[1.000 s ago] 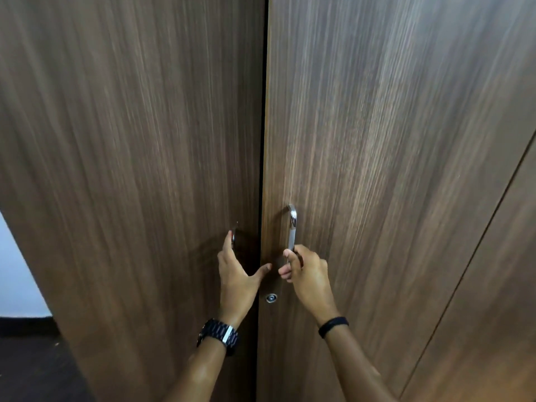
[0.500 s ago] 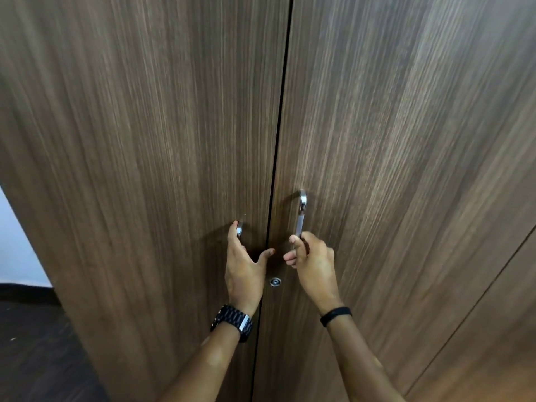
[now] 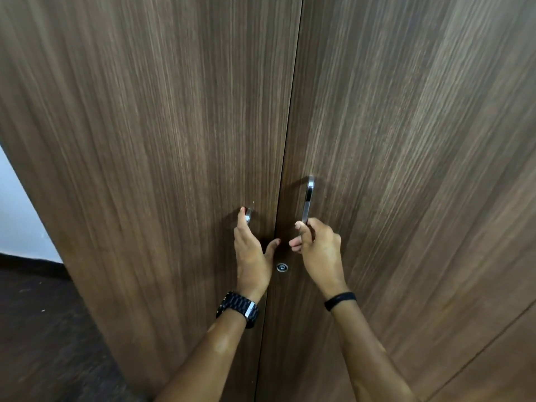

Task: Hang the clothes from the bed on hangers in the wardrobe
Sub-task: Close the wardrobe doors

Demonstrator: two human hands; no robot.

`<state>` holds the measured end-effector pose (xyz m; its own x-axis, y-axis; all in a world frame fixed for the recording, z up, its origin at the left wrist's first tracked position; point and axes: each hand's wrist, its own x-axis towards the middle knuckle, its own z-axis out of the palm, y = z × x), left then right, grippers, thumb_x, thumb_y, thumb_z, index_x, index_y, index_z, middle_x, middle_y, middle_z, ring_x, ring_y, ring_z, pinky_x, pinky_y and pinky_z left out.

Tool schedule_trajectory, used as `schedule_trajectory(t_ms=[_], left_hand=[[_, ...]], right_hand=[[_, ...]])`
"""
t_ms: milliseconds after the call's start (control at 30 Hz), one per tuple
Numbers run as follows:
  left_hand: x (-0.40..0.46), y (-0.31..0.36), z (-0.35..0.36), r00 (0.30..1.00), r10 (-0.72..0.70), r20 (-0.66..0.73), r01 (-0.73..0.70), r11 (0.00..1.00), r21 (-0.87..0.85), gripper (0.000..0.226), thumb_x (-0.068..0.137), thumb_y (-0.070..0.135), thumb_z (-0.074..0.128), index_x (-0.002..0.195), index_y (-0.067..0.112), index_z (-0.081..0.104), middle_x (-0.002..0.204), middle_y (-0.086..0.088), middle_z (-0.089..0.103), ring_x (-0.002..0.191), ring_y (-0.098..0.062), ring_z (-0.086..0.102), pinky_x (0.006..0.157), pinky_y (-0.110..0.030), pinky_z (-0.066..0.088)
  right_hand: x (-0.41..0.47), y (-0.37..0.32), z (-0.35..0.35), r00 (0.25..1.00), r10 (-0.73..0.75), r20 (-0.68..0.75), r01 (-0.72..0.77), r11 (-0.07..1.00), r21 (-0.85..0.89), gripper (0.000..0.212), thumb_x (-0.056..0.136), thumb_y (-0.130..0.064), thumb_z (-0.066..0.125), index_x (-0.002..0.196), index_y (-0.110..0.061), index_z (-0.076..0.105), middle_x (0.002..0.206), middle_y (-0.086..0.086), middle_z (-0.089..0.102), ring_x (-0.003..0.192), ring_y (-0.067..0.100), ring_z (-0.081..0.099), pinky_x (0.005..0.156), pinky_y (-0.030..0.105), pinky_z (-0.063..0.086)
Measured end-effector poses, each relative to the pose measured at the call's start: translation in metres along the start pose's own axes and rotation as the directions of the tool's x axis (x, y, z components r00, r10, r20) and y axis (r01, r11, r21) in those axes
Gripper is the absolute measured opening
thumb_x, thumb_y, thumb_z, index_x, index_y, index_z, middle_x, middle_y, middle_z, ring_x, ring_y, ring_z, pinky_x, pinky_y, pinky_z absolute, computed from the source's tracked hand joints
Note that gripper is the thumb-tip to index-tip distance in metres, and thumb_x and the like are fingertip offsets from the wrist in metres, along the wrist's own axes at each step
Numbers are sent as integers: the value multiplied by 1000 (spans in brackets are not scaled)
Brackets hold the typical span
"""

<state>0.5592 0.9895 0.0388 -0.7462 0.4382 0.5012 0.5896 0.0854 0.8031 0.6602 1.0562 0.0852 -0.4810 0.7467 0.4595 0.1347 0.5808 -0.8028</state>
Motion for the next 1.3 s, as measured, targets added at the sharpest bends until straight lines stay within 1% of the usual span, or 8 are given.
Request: schedule_trajectory(t_ms=[267, 367, 600, 733, 833, 1033, 1200, 1300], left_hand=[[10, -11, 3, 999, 24, 42, -23, 999, -31, 99, 83, 11, 73, 148, 29, 0, 152, -8, 24, 136, -24, 34, 108, -47, 39], [10, -9, 3, 999, 10, 46, -9, 1000, -14, 97, 84, 12, 72, 151, 22, 3, 152, -8, 24, 134, -24, 35, 107, -46, 41], [7, 3, -6, 995, -7, 104, -3, 995, 98, 97, 84, 21, 72, 152, 14, 2, 148, -14, 31, 131, -25, 39, 100, -31, 38], [5, 7, -17, 993, -40, 114, 17, 980, 198, 95, 86, 23, 69, 152, 22, 1, 136, -12, 35, 120, -26, 43, 98, -38, 44], [0, 13, -26, 995, -23, 96, 0, 973, 229, 94, 88, 23, 66, 153, 22, -3, 147, -14, 24, 132, -28, 33, 106, -41, 39], [-41, 23, -58, 992, 65, 104, -76, 992, 98, 83, 90, 18, 62, 153, 25, 8, 144, -5, 24, 131, -17, 29, 98, -23, 35], [-104, 6, -110, 990, -74, 119, 68, 996, 52, 66, 93, 19, 59, 147, 32, 24, 138, 7, 30, 121, 0, 33, 93, -14, 31], [-151, -7, -148, 977, -192, 88, 189, 981, 35, 56, 93, 11, 57, 142, 27, 36, 127, 9, 40, 118, -4, 44, 92, -15, 37]], right_hand=[[2, 4, 2, 1000, -12, 19, 12, 1000, 23, 15, 99, -23, 49, 94, -14, 60, 72, 0, 68, 68, 2, 67, 66, 17, 56], [2, 1, 2, 1000, 16, 19, -16, 1000, 8, 21, 100, -27, 48, 90, -12, 60, 71, 1, 69, 67, 3, 67, 66, 17, 55], [-6, -5, 6, 999, 29, -27, -31, 997, -71, 14, 100, -19, 47, 99, -8, 56, 76, 0, 64, 71, 9, 65, 70, 32, 58], [-16, -5, 5, 996, 88, 23, -86, 994, -71, 41, 97, -11, 51, 137, -9, 40, 84, -4, 62, 78, 2, 61, 70, 11, 51], [-32, -8, 6, 993, 115, 27, -114, 992, -47, 62, 94, -4, 56, 148, -14, 25, 87, -10, 61, 81, -7, 56, 68, -3, 40], [-73, -27, 13, 989, 148, 25, -149, 988, 38, 57, 94, -6, 56, 145, -19, 32, 96, -5, 67, 89, -2, 57, 73, 3, 41], [-131, -48, 30, 973, 158, 171, -176, 979, 101, 45, 93, -5, 56, 134, -21, 45, 93, -9, 69, 93, 8, 61, 86, 21, 45], [-177, -58, 51, 926, 143, 350, -179, 981, 73, 38, 91, -3, 56, 125, -20, 54, 90, -10, 69, 87, 5, 62, 79, 15, 45]])
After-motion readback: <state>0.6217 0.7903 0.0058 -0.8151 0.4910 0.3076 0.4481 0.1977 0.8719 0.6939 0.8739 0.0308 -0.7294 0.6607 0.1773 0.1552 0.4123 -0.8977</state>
